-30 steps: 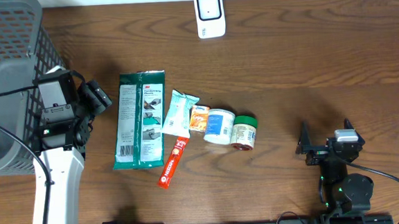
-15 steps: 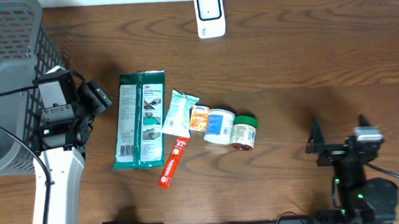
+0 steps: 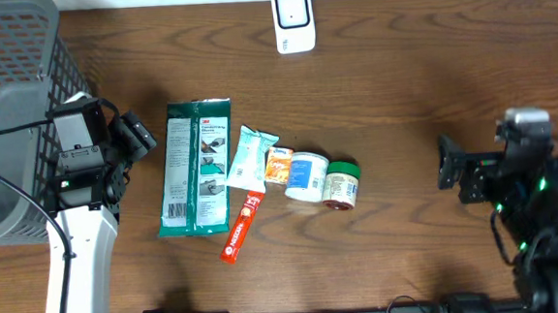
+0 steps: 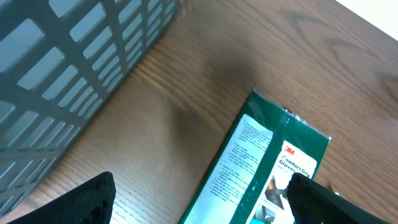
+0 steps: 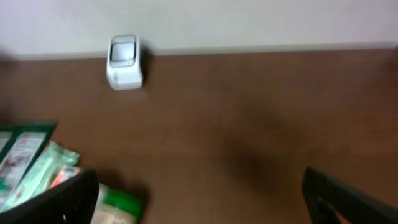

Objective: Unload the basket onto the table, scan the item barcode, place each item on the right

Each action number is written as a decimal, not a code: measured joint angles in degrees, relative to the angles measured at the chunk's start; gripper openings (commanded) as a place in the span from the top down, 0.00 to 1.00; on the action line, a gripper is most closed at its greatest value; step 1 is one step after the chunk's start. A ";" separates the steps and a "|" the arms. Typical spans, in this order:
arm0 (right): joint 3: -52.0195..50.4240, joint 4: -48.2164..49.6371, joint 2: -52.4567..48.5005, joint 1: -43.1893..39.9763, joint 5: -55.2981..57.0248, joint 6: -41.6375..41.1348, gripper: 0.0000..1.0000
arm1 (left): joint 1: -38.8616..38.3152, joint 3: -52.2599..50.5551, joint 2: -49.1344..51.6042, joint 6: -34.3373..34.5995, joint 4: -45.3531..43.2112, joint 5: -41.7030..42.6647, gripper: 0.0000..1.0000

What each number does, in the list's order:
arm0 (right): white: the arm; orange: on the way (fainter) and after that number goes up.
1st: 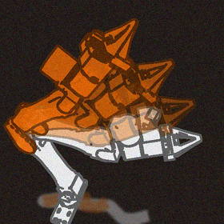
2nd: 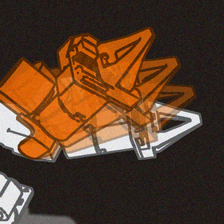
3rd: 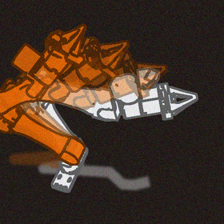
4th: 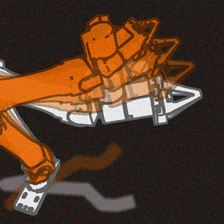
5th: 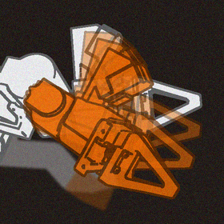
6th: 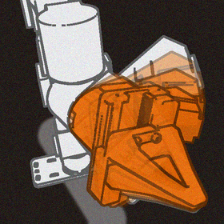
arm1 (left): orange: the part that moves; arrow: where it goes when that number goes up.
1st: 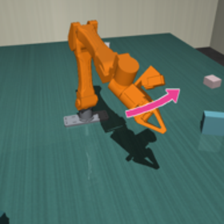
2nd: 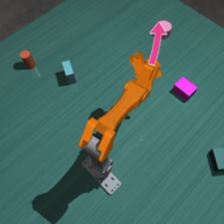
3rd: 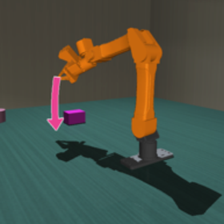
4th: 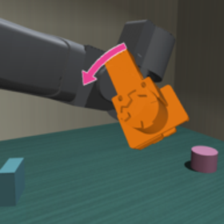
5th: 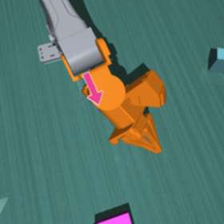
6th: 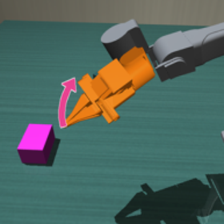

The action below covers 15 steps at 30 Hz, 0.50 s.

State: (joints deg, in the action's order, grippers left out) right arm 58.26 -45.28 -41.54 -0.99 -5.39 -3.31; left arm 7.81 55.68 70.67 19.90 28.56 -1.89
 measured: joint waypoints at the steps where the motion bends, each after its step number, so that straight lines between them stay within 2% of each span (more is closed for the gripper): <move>1: 2.67 -2.91 -2.05 0.00 -0.46 0.15 0.01 | 0.00 -0.02 0.00 0.00 -0.02 0.02 0.12; 10: 19.26 -24.02 -18.64 0.00 -4.44 0.98 0.01 | 0.00 -0.02 0.00 0.00 -0.02 0.00 0.12; 15: 20.94 -25.40 -22.95 0.00 -7.19 1.07 0.01 | 0.00 0.00 0.00 0.00 0.00 0.02 0.12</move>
State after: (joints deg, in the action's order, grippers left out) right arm 79.20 -70.67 -64.49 -0.99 -12.58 -2.24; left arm 7.81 55.68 70.67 19.90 28.56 -1.87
